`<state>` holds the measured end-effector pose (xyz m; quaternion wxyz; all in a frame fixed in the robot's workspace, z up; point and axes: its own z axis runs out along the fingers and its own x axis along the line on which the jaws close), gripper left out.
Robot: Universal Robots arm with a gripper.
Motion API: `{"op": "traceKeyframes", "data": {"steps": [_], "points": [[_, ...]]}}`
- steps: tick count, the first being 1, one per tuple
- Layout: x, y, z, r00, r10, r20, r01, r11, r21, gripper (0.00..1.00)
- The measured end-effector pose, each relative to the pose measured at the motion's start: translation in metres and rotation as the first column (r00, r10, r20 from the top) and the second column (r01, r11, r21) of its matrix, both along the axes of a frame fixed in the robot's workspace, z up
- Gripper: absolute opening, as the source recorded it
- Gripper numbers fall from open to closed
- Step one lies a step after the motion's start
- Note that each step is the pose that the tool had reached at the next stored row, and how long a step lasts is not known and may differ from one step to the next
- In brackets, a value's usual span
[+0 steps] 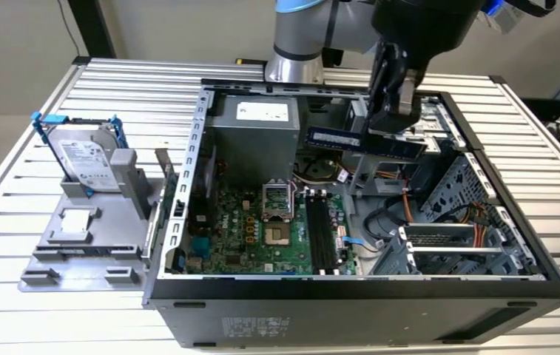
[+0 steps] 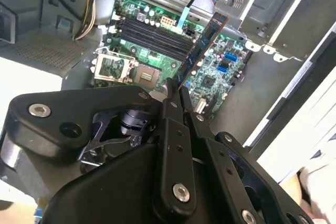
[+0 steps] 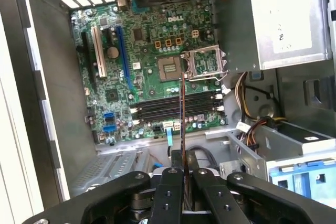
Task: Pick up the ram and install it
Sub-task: 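Insert the ram into the slot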
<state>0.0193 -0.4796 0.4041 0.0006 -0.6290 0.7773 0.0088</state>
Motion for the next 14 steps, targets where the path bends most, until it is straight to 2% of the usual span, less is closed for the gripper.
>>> {"op": "traceKeyframes", "data": {"steps": [6, 14], "points": [[0.0, 0.0, 0.0001, 0.9981, -0.062, -0.0001, 0.062, 0.9981, -0.0001, 0.0], [0.0, 0.0, 0.0001, 0.9913, -0.132, -0.0001, 0.132, 0.9913, -0.0001, 0.0]]}}
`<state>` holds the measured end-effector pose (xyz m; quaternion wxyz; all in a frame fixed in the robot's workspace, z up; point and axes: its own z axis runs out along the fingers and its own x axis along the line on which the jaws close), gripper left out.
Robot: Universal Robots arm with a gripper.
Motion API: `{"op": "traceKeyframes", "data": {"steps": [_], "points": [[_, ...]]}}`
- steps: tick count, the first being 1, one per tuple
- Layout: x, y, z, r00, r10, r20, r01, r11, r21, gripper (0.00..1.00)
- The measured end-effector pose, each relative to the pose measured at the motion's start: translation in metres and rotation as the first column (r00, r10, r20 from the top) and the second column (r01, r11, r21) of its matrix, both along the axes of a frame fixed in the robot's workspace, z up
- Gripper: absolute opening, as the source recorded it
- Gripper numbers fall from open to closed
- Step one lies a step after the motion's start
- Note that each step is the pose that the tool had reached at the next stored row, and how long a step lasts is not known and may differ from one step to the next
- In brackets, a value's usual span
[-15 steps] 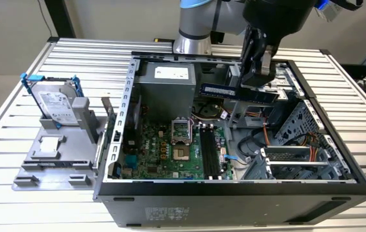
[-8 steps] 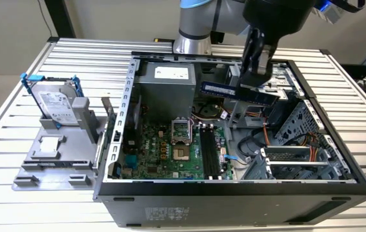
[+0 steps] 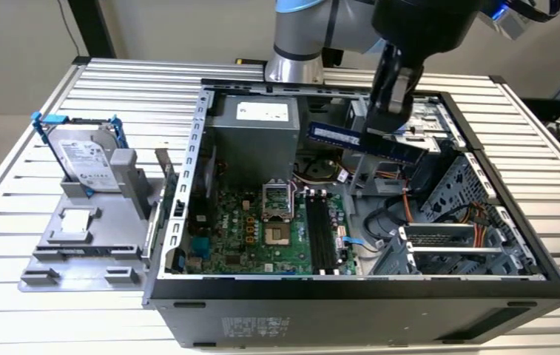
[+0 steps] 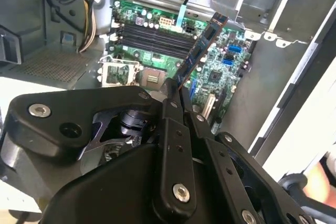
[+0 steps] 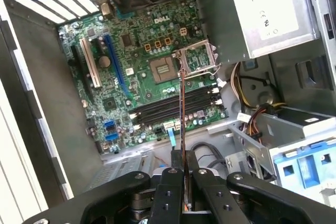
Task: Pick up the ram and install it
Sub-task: 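Insert the ram into the slot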
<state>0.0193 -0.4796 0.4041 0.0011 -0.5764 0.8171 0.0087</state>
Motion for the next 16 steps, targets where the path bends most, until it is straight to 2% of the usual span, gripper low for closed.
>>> {"op": "traceKeyframes", "data": {"steps": [8, 16], "points": [[0.0, 0.0, 0.0, 0.9979, -0.065, 0.0, 0.065, 0.9979, 0.0, 0.0], [0.0, 0.0, 0.0, 0.9918, -0.128, 0.0, 0.128, 0.9918, 0.0001, 0.0]]}}
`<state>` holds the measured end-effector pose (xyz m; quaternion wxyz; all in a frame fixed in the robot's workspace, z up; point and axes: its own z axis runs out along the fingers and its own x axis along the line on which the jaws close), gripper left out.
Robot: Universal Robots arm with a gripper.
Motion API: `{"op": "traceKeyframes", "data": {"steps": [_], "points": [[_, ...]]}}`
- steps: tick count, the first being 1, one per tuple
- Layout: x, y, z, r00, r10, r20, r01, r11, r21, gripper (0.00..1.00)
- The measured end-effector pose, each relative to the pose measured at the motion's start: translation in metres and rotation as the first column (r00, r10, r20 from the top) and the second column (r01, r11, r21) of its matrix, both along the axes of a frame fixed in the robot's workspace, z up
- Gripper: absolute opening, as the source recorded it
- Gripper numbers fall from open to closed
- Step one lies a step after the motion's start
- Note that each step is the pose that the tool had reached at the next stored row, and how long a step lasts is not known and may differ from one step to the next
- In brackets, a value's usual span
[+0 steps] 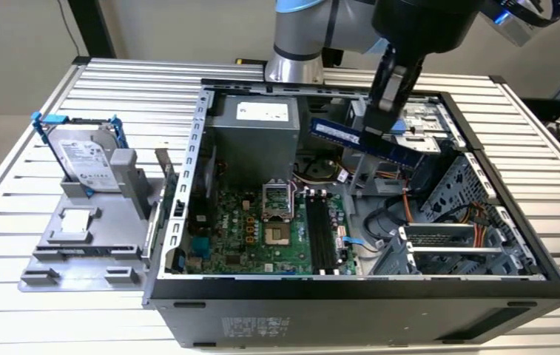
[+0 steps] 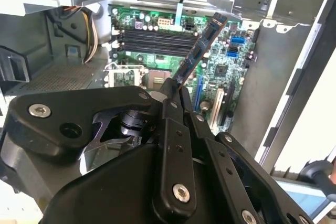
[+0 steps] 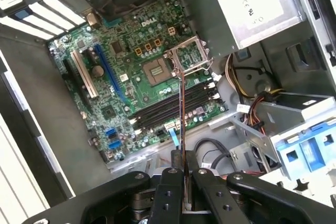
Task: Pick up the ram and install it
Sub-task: 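Insert the ram into the slot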
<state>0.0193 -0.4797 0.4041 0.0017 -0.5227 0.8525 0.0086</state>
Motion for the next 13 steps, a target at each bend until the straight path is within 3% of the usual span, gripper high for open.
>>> {"op": "traceKeyframes", "data": {"steps": [13], "points": [[0.0, 0.0, 0.0, 0.996, -0.089, 0.0, 0.089, 0.996, -0.0001, 0.0]]}}
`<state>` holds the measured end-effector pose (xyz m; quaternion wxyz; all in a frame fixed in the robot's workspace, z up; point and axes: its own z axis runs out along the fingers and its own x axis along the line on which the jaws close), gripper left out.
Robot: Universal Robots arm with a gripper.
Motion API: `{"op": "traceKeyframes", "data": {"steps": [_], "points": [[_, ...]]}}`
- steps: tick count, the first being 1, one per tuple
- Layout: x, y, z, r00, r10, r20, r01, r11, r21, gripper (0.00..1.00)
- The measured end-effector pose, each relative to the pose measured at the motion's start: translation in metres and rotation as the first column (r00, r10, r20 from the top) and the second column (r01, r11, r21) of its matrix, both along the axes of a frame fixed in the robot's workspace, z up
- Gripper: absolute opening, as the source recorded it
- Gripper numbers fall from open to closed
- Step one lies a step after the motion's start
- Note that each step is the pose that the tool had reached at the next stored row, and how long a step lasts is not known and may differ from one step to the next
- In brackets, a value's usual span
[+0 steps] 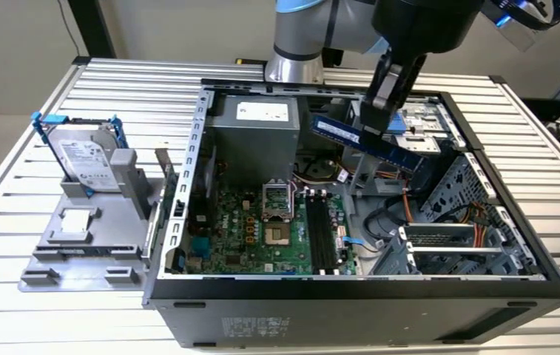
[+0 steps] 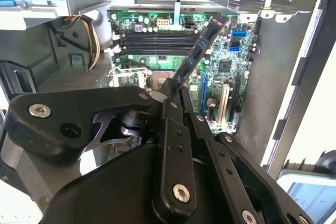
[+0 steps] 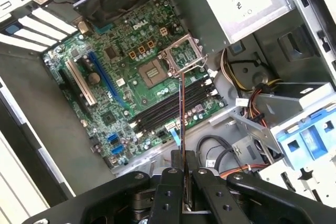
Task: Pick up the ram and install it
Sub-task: 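Insert the ram into the slot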
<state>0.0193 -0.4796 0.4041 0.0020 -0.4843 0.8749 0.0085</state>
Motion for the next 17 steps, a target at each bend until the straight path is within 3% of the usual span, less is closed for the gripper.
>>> {"op": "traceKeyframes", "data": {"steps": [12, 15, 17], "points": [[0.0, 0.0, 0.0, 0.9975, -0.071, 0.0, 0.071, 0.9975, 0.0, 0.0], [0.0, -0.0001, 0.0, 0.9942, -0.108, 0.0, 0.108, 0.9942, 0.0, 0.0], [0.0, -0.0001, 0.0, 0.9887, -0.15, 0.0, 0.15, 0.9887, 0.0, 0.0]]}}
